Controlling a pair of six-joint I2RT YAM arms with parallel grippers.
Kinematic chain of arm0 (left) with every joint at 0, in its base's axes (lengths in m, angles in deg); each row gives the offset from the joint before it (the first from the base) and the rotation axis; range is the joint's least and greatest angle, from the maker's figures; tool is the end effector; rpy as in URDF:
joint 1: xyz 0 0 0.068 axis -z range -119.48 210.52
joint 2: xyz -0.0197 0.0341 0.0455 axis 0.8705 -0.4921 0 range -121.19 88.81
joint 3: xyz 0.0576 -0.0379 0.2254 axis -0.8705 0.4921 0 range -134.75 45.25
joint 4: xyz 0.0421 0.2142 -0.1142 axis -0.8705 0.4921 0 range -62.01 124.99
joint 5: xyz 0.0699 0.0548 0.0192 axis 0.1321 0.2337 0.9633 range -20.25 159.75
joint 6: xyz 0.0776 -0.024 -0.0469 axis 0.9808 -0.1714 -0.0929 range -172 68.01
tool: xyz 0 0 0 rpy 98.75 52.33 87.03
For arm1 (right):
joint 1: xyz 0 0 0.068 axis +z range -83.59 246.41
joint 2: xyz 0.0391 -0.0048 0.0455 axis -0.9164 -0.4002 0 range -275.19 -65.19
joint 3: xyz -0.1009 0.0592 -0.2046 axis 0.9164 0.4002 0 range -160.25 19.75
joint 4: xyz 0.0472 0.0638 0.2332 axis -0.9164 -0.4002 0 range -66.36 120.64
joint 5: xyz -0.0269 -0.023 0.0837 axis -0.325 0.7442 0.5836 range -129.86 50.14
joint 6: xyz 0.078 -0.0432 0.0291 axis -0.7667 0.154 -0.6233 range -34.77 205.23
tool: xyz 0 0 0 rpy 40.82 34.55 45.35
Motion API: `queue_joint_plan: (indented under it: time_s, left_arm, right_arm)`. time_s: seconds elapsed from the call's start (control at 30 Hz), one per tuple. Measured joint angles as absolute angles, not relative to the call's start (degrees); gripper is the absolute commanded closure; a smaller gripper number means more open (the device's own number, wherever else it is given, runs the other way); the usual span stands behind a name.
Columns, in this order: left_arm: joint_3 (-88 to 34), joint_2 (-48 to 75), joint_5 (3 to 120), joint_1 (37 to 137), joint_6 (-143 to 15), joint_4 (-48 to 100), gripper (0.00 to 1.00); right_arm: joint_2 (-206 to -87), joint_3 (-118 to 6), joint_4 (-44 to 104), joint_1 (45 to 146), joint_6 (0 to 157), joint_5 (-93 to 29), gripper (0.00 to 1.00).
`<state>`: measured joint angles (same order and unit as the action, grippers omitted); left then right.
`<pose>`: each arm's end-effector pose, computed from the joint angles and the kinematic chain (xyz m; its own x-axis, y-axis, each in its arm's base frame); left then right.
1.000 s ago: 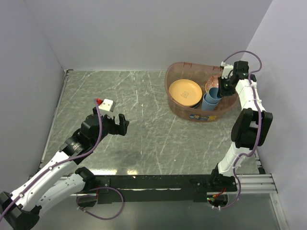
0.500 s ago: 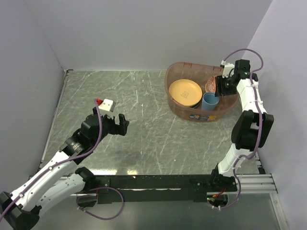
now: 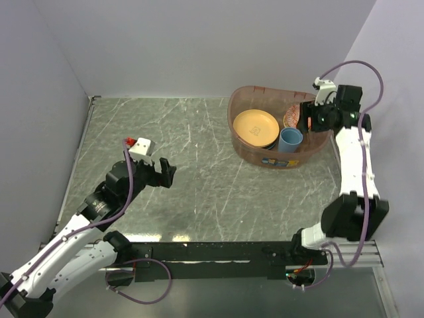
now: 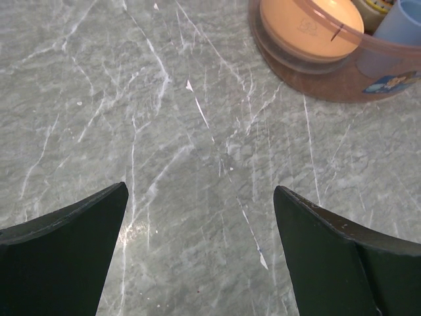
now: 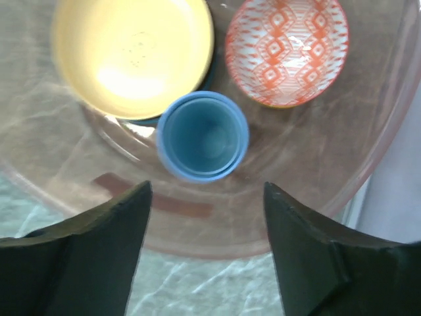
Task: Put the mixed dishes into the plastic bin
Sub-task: Reset both arms
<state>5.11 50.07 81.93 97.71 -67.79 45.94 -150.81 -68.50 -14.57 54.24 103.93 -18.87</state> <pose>0.1873 -0.1197 0.2756 -0.3353 -0.0795 -0.9387 0.3518 0.9138 -0.2030 0.3400 -0.0423 0.3052 -0.6070 -0.1752 -0.7752 -0.2698 0.9629 -0.0064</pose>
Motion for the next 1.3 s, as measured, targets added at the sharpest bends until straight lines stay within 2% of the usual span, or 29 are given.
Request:
queue_joint_plan:
  time_s: [0.07, 0.13, 0.23, 0.47, 0.77, 0.93, 1.1, 1.3]
  left_arm:
    - [5.1, 50.8, 82.2, 97.7, -68.0, 45.9, 0.01]
    - [5.1, 51.6, 82.7, 97.7, -68.3, 45.9, 0.01]
    - [5.1, 52.5, 83.4, 97.7, -69.2, 46.0, 0.01]
    - [4.0, 53.8, 87.0, 97.6, -72.7, 49.8, 0.01]
    - [-4.7, 54.1, 89.8, 96.3, -76.9, 54.0, 0.01]
    - [-11.1, 50.1, 89.7, 94.7, -78.3, 54.6, 0.01]
    - [-18.7, 46.4, 89.5, 93.2, -79.1, 58.1, 0.01]
    - [-24.8, 48.1, 88.9, 93.2, -79.2, 60.4, 0.01]
  right_arm:
    - [-146.0, -65.0, -13.4, 54.2, 103.2, -17.3, 0.13]
    - [-140.9, -61.6, -12.1, 54.2, 102.2, -15.3, 0.0]
    - [-135.0, -57.7, -9.9, 52.6, 100.9, -11.2, 0.0]
    - [-122.9, -51.0, -4.5, 39.9, 93.8, 1.7, 0.0]
    - [-112.0, -47.0, -2.3, 38.1, 88.5, 6.7, 0.0]
    - [-106.8, -45.9, -2.3, 38.0, 84.9, 5.8, 0.0]
    - [-101.9, -45.9, -2.5, 38.0, 82.8, -0.6, 0.0]
    - [-99.1, -47.8, -5.4, 38.0, 81.8, -5.6, 0.0]
